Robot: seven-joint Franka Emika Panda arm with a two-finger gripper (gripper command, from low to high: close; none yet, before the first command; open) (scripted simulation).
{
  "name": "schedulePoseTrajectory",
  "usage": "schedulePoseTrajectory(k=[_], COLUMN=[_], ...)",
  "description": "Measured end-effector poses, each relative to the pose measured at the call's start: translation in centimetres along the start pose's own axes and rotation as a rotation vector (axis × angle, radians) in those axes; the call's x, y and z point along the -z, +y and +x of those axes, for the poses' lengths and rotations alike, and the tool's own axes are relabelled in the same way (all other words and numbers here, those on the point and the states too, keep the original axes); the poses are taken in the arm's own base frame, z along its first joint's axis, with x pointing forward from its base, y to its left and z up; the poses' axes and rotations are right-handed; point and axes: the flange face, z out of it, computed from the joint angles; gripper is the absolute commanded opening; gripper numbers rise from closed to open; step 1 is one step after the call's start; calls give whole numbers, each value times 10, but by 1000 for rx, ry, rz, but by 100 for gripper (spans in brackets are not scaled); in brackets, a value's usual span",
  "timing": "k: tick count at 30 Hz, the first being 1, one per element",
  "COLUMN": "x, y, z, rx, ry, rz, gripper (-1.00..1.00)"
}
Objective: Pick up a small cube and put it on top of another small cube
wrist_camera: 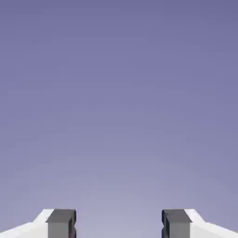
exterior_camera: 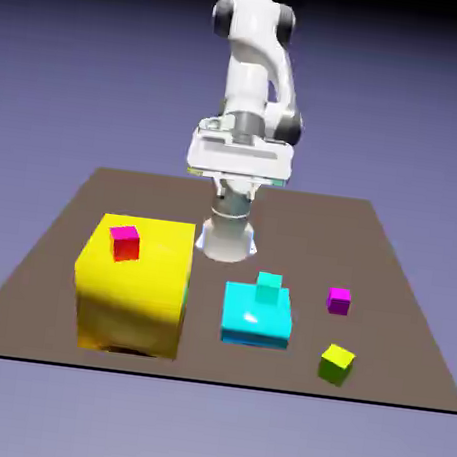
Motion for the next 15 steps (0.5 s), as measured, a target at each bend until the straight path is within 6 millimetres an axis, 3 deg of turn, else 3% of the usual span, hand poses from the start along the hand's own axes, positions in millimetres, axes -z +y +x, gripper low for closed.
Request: schedulePoseTrajectory(k=[7, 15], x=[-66, -135], y=[-54, -103], z=[-48, -132], rx=[573, 1270], ry=[-194, -383], rz=[-11, 6], gripper=[0, 0])
